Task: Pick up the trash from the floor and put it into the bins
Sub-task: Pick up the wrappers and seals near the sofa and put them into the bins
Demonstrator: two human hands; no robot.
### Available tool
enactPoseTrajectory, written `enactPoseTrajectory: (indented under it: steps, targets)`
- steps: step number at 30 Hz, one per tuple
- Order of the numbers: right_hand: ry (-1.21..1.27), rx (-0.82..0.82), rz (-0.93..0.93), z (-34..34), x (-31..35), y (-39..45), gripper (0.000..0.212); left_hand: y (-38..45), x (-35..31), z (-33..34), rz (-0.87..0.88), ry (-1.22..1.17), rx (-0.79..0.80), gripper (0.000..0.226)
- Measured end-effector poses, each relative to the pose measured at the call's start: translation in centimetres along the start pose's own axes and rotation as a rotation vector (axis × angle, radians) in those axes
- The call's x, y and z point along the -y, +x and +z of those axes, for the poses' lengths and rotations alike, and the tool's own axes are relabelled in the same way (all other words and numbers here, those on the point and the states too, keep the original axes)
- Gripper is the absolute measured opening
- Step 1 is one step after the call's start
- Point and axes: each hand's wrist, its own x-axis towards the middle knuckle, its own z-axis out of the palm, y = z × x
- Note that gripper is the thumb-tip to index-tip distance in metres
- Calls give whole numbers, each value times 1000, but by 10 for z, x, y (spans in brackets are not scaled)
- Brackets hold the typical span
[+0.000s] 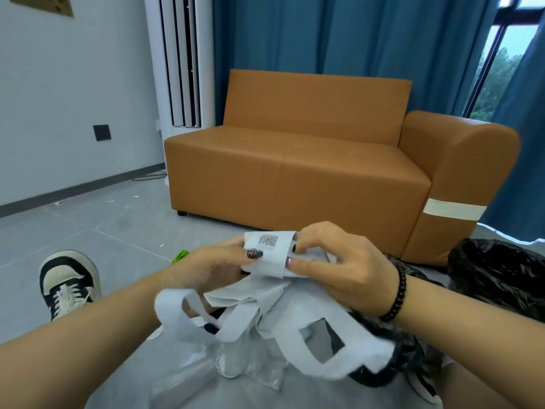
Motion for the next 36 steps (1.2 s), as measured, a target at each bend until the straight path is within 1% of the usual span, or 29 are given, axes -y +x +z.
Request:
enactPoseTrajectory:
  steps: [1,2,3,4,6,8,9,11,13,14,15,17,18,22,24,27,30,32,34,36]
  targets:
    - [3,27,-11,3,2,-3,14,0,1,-2,5,57,-43,61]
    - [17,51,2,7,4,-5,14,1,2,-2,0,138,-123,70]
    - [44,74,38,9,6,-7,19,2,4,-5,-1,208,-223,75]
    - [84,101,84,11,7,-9,25,3,6,-6,0,261,-303,72]
    - [163,145,158,11,8,-13,30,4,9,-9,21,321,-380,56]
    - [225,165,259,7,9,-14,30,4,11,-11,49,366,-415,54]
    - [260,158,341,5,8,-13,38,4,11,-12,61,387,-418,55]
    - [363,151,538,1,7,-11,61,4,11,-8,75,418,-406,53]
    - [529,227,727,-2,5,-8,80,4,11,-5,76,433,-387,50]
    - [598,273,797,-2,4,-8,84,5,11,-3,73,442,-379,49]
    - [628,311,826,-1,4,-8,83,5,12,-3,70,451,-372,49]
    - [582,354,784,-1,4,-9,73,4,14,-1,61,469,-363,49]
    - [559,350,755,-1,5,-10,66,3,15,-1,52,467,-357,48]
    - [575,238,755,-1,5,-7,53,0,14,5,56,403,-321,40]
    - [516,191,701,-2,5,-5,45,-1,14,7,66,429,-300,42]
    - [464,133,635,-3,5,-1,33,2,15,12,105,556,-303,53]
    - [397,80,574,-2,3,0,30,6,13,13,172,602,-318,48]
    - [379,48,565,-1,3,0,30,8,12,10,208,620,-311,47]
    - [428,55,610,-2,3,-2,33,10,12,7,239,631,-308,47]
    - [566,106,719,-4,2,-4,39,10,14,6,270,646,-331,48]
